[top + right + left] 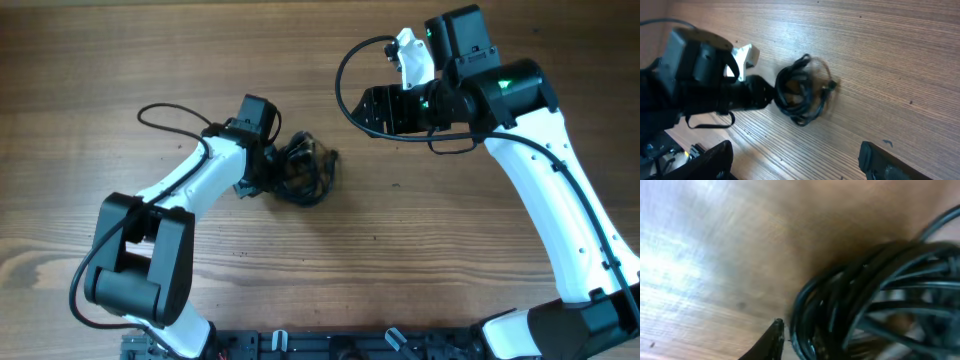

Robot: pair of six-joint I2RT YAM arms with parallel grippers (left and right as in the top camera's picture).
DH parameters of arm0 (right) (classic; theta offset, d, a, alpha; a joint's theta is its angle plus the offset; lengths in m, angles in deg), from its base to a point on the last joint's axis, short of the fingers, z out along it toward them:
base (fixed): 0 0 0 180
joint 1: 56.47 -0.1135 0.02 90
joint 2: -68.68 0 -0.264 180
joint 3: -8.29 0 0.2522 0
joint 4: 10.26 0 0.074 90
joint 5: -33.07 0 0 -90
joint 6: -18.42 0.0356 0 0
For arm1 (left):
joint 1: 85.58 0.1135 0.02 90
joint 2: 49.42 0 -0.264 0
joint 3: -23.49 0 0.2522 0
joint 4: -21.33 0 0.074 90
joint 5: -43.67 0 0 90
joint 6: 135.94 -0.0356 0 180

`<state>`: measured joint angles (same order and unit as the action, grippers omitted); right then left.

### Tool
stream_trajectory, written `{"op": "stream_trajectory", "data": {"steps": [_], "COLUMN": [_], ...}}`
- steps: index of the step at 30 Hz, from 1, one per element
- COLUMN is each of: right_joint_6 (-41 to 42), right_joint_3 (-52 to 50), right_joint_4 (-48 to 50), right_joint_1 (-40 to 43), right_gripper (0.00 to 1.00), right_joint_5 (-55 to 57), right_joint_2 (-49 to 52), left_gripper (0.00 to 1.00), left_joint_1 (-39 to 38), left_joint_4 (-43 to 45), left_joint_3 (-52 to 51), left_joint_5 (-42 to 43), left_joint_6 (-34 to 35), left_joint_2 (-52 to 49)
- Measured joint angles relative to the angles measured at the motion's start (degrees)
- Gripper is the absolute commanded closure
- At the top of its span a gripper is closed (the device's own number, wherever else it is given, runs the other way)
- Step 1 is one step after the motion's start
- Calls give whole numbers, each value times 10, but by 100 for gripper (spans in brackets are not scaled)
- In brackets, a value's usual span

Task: Untangle cables

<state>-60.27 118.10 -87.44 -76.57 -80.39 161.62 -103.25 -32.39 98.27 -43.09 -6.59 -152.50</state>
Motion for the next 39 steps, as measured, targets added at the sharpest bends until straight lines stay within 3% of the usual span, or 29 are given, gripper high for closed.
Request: {"op": "stream_trajectory", "data": {"steps": [4, 6, 7, 8, 12, 14, 18, 22, 27, 34, 39], "right_joint_6": [2, 4, 4, 4, 4, 3, -3, -12, -10, -4, 83], "right_joint_3": [0, 0, 0, 0, 0, 0, 0, 0, 0, 0, 0], "right_joint_4": [3, 3, 3, 4, 18, 22, 46, 68, 77, 93, 156], "right_joint_1": [0, 0, 0, 0, 0, 0, 0, 0, 0, -27, -63], "right_gripper": [18, 17, 18, 18, 18, 19, 23, 24, 28, 28, 36], "right_joint_5": [0, 0, 0, 0, -7, -26, -78, -115, -132, -174, -185], "right_joint_2": [0, 0, 0, 0, 1, 1, 1, 1, 9, 95, 118], "left_gripper": [78, 67, 92, 96, 96, 96, 96, 96, 96, 96, 96], "left_joint_1": [1, 1, 1, 1, 0, 3, 2, 2, 20, 54, 54], "left_joint_4": [24, 47, 53, 57, 61, 64, 119, 122, 127, 143, 145], "left_joint_3": [-39, -56, -59, -59, -60, -54, -6, 2, 2, 2, 2], "left_joint_5": [-3, -2, 0, 3, 7, 34, 112, 128, 147, 208, 226], "left_joint_6": [4, 4, 4, 6, -5, -53, -119, -129, -120, -79, 9], "left_joint_2": [6, 17, 19, 20, 22, 37, 204, 288, 287, 287, 287]}}
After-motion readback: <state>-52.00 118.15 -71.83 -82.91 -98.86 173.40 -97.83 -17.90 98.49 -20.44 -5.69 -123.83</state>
